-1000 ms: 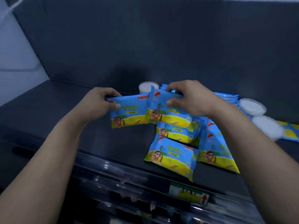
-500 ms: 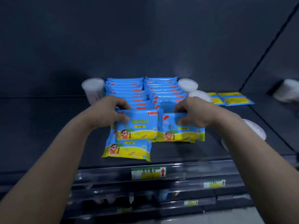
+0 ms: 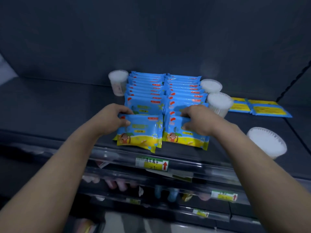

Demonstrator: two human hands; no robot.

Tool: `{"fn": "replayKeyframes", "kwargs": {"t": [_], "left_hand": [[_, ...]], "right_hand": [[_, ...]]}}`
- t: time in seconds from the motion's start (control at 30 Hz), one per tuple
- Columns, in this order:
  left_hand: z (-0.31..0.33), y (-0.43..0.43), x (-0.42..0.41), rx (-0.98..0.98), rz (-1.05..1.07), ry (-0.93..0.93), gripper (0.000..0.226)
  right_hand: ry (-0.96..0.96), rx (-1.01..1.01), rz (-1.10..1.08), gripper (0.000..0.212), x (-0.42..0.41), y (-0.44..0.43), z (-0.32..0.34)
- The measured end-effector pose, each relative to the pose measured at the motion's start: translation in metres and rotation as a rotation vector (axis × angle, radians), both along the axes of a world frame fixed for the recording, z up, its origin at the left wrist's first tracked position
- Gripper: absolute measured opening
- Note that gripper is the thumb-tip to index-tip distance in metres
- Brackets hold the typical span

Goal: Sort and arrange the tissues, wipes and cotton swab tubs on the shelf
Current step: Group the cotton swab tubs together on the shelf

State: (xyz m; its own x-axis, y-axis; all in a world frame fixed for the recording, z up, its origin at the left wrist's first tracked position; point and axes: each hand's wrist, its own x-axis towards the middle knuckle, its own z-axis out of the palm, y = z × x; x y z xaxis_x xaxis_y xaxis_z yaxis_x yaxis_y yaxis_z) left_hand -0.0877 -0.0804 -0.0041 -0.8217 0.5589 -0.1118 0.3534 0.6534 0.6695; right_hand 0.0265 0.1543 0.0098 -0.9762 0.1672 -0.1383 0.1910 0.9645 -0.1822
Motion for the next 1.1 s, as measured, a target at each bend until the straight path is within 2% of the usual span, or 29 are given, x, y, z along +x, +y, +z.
{"fn": "replayKeyframes", "kwargs": {"t": [0.2,0.4,0.57,0.67,0.77,0.83,1.1], "left_hand": [[-0.002,0.007,-0.003,-0.008,-0.124,-0.191,0.037],[-0.01,0.011,-0.021,-0.069,-0.197,-0.034,0.035],[-0.015,0.015,-0.039,0.014,-0.145,0.16,0.041],[-0.016,0.016,-0.047,-0.018,-0.175,0.136,0.042],[-0.014,0.014,-0.052,-0.205,-0.289,0.144,0.044],[-0.015,0.012,-0.051,-0.261,-0.354,0.109,0.044],[-0.02,0.003,-0.058,-0.101,-0.339,0.031,0.042]], "right_hand": [[-0.004,0.065,-0.029,0.037,-0.001,-0.006,-0.004],[-0.028,0.161,-0.069,0.041,-0.007,-0.012,-0.008],[0.009,0.294,-0.119,0.041,-0.017,-0.015,-0.008],[0.033,0.303,-0.158,0.043,-0.021,-0.02,-0.009],[0.051,0.301,-0.185,0.043,-0.022,-0.024,-0.01],[0.038,0.299,-0.192,0.044,-0.022,-0.026,-0.01],[0.089,0.201,-0.214,0.037,-0.026,-0.035,0.002]]}}
